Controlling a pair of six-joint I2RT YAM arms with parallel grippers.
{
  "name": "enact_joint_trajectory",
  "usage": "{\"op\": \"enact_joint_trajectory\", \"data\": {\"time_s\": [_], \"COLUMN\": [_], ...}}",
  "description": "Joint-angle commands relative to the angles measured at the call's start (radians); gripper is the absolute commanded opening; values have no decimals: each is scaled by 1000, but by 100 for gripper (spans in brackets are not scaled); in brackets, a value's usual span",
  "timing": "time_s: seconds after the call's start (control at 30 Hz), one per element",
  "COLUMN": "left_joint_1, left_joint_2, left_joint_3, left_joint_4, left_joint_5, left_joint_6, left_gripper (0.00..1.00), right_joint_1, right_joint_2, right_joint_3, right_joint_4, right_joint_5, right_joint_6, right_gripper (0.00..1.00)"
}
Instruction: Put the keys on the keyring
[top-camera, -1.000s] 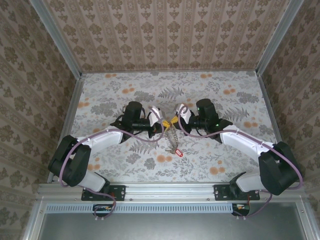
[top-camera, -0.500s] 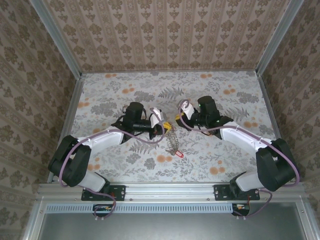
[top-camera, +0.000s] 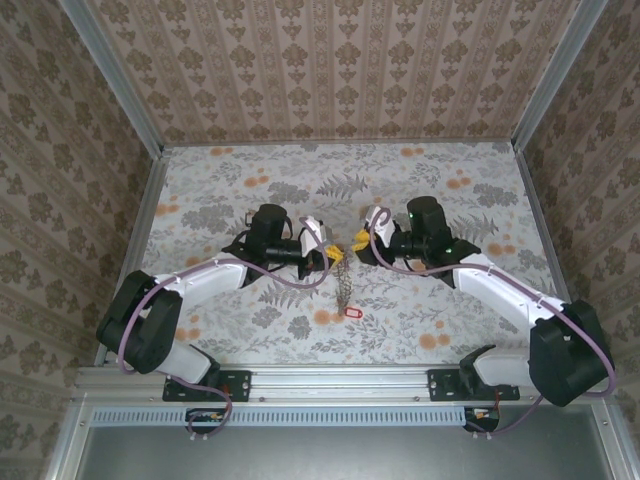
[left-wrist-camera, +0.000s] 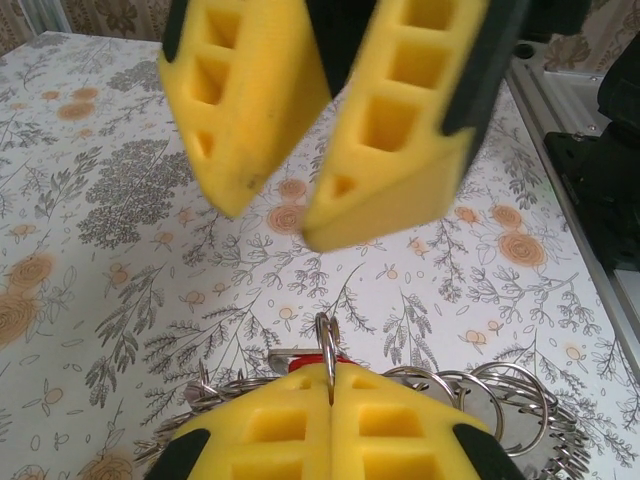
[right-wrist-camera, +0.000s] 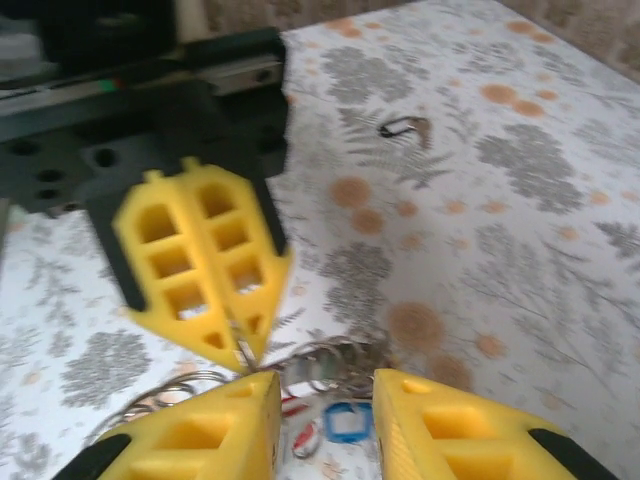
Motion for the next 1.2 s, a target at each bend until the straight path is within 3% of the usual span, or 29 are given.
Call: {"op": "enact_joint_trajectory", "data": {"time_s": [0.0,0.27,0.6,0.93,0.97,1.03,1.17], "left_joint_1": [-5,-6,-6,-7,-8,-9,-31], "left_joint_2": [-31,-28,-27,-30,-30,-30,-21], "left_joint_3": [25,40,49,46,48,60,117], "left_joint_4": [2,-22,-19,-11,-15,-60,-241], "left_joint_5": [64,87,94,103,97,68,3], "left_joint_6": [46,56,48,33,35,49,156], "left_gripper": [0,0,0,0,1,12,17], "right_joint_1": [-4,-3,-2,-1,-1,9,38], "right_joint_2": [19,64,105,124,120,103,71], "right_joint_3": [39,48,59,43,45,55,91], "right_joint_4": [-82,-43,-61,-31,-37,-78,-188], "right_joint_5": [-172,-142,-193,-163,-156,-135,-82], "right_joint_6": [-84,-157,-195,-187,-189,-219,-291], "right_gripper": [31,30,28,2,1,0,0]}}
